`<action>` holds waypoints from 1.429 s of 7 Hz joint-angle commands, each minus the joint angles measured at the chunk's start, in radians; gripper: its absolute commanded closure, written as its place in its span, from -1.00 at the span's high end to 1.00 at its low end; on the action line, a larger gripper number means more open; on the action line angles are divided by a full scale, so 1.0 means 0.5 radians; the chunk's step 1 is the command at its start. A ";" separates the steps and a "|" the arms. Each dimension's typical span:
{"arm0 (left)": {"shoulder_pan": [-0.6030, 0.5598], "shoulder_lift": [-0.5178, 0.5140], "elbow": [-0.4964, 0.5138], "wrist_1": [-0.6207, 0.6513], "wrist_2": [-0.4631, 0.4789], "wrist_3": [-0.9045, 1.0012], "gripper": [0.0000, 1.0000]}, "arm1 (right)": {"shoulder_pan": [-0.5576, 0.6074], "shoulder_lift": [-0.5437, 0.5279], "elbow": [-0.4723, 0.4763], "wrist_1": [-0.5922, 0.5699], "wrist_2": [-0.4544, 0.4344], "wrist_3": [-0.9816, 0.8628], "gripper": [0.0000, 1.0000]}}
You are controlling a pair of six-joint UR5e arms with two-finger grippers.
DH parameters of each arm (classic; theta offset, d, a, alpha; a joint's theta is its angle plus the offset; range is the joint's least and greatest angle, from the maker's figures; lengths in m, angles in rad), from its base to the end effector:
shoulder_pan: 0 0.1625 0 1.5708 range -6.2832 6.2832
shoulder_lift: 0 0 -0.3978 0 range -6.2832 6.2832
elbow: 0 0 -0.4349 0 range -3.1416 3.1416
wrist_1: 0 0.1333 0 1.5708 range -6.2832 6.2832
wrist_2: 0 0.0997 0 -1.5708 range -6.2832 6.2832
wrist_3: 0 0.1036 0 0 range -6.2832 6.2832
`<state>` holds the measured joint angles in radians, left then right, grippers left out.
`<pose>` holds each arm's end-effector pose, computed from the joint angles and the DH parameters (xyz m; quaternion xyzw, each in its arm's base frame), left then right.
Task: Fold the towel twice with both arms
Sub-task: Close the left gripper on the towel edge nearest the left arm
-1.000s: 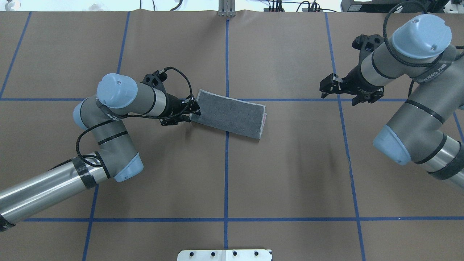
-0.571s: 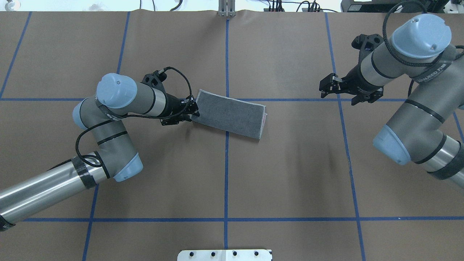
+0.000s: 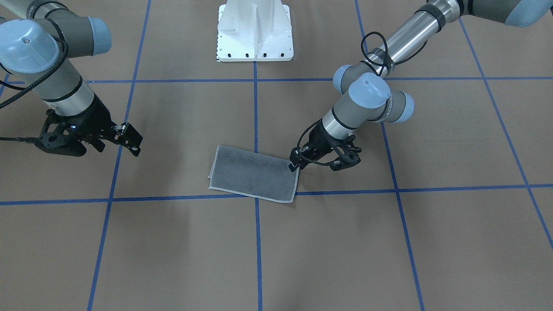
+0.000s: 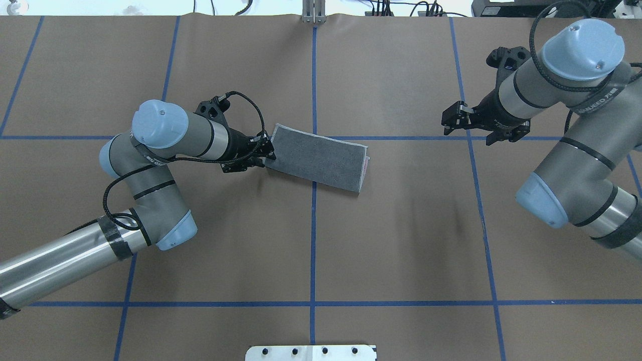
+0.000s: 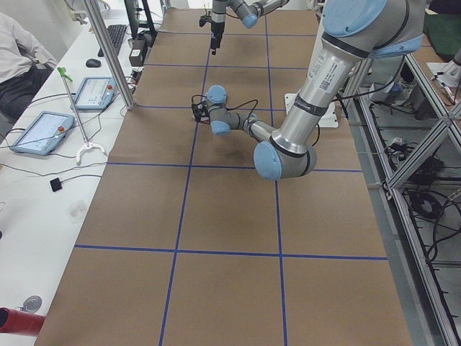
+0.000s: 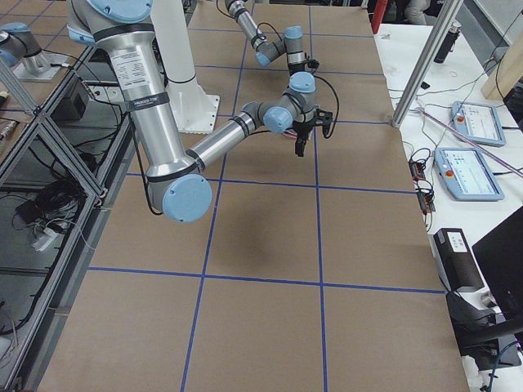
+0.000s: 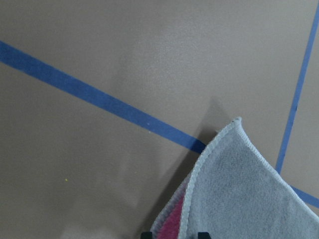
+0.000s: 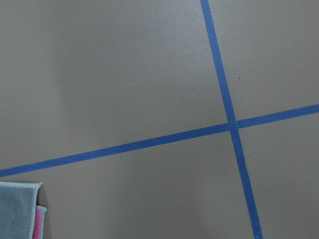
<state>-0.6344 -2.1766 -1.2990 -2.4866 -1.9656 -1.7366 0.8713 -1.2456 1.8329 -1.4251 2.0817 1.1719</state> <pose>0.5564 -0.5255 0.2825 -0.0215 0.5949 -0.2041 0.7772 -0.3383 -0.5304 0.2989 0.0158 -0.4191 0.1233 0.8994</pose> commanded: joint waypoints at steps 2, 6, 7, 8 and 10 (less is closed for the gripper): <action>-0.001 0.012 -0.007 -0.003 -0.005 0.000 -0.25 | 0.000 0.003 0.000 0.000 0.000 0.000 1.00; -0.001 0.012 -0.007 0.000 -0.005 -0.003 -0.54 | 0.000 0.003 0.003 0.003 0.000 0.000 1.00; -0.004 0.012 -0.010 -0.003 -0.005 0.000 -0.66 | 0.000 0.003 0.000 0.003 0.000 0.000 1.00; -0.007 0.012 -0.010 -0.006 -0.008 0.000 -0.77 | 0.000 0.003 0.000 0.003 0.000 0.003 1.00; -0.050 0.015 -0.022 -0.009 -0.115 0.000 -0.91 | 0.000 0.003 0.000 0.003 0.000 0.000 1.00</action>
<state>-0.6460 -2.1701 -1.3067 -2.4898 -1.9916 -1.7365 0.8713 -1.2440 1.8332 -1.4236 2.0816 1.1731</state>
